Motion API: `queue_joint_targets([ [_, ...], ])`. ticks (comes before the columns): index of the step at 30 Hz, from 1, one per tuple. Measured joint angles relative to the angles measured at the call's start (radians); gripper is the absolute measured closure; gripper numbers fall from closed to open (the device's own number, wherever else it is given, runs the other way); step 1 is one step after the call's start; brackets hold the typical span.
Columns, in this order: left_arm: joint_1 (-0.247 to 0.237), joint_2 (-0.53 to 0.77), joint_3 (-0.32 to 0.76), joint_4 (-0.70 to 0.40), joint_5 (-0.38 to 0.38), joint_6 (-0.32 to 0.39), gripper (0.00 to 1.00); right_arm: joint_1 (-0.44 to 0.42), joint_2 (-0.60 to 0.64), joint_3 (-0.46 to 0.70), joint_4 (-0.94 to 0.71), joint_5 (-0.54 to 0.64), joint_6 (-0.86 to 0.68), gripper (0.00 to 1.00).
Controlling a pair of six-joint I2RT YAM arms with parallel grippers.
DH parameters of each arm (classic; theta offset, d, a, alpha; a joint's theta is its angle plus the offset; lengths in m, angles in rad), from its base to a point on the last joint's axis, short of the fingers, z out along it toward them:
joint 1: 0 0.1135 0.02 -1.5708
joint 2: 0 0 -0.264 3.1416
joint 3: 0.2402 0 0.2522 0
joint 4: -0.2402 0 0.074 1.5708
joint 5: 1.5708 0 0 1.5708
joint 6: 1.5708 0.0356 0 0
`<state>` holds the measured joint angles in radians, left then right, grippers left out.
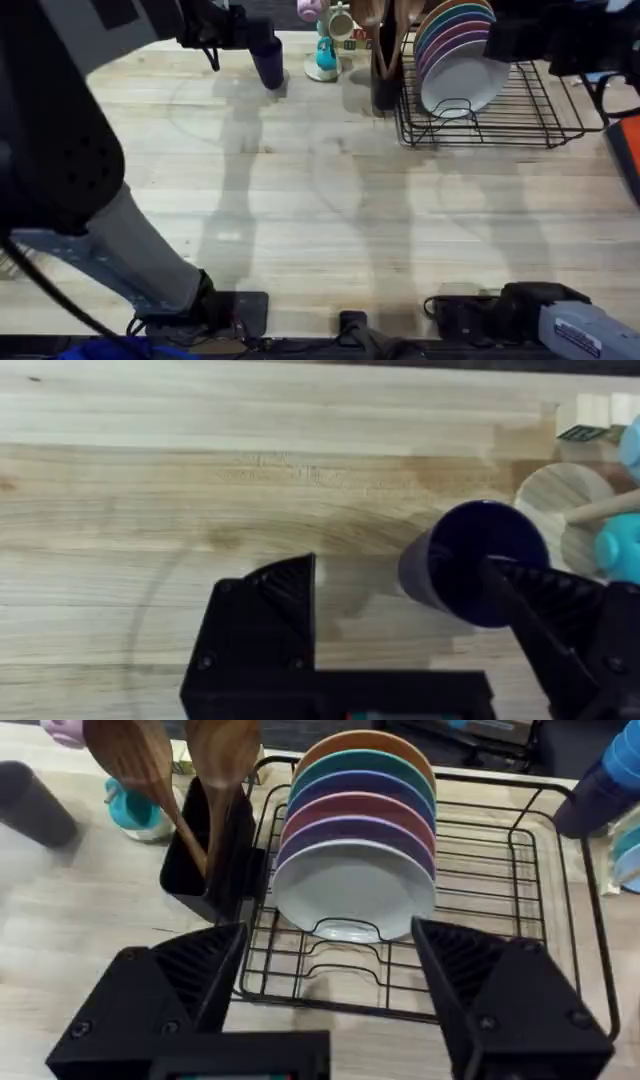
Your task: Pick up the cup on the table and put them onto the rack.
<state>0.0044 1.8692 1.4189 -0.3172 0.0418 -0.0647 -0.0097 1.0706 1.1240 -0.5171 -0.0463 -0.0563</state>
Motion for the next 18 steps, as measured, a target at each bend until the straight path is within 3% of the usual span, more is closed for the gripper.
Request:
queue_joint_targets([
  [10, 0.000, 0.064, 0.000, 0.014, 0.000, -0.001, 0.007, 0.000, 0.000, 0.000, 0.000, 0.000, 0.000, 0.008],
  [12, 0.000, 0.073, 0.000, 0.014, 0.000, -0.004, 0.045, 0.000, 0.000, 0.000, 0.000, 0.000, 0.000, 0.008],
  [16, 0.000, 0.077, 0.000, 0.014, 0.000, -0.027, 0.224, 0.000, 0.000, 0.000, 0.000, 0.000, 0.000, 0.008],
  [18, 0.000, 0.077, 0.000, 0.015, 0.003, -0.036, 0.478, 0.000, 0.000, 0.000, 0.000, 0.000, 0.000, 0.008],
])
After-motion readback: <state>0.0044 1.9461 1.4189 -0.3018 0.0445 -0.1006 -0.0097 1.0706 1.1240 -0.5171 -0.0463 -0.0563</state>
